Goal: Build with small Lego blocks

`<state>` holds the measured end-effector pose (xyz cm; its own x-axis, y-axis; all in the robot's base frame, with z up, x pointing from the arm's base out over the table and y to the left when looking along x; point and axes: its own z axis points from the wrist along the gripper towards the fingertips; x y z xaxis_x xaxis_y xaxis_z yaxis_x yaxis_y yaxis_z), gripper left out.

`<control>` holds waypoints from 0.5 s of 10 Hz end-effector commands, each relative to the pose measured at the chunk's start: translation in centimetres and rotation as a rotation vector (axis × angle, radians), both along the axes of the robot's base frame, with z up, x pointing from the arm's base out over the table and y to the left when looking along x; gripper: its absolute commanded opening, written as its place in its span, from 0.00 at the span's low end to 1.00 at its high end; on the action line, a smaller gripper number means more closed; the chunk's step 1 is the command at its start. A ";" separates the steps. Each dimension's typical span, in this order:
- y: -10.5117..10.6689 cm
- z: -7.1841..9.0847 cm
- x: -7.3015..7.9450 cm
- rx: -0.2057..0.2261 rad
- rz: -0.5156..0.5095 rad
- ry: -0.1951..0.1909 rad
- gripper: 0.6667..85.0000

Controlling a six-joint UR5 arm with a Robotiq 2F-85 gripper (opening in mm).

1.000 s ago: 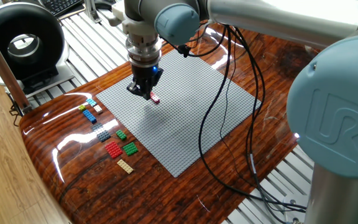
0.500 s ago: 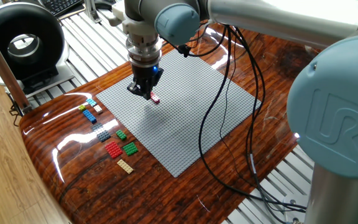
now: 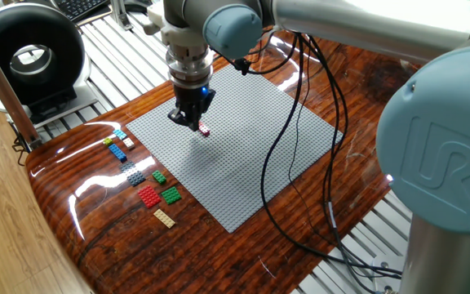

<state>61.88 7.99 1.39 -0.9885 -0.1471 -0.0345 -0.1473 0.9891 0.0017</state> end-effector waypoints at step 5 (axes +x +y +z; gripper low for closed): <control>-0.3 -0.5 0.2 0.001 0.010 -0.001 0.01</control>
<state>61.98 7.71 1.07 -0.9870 -0.1576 -0.0332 -0.1575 0.9875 -0.0052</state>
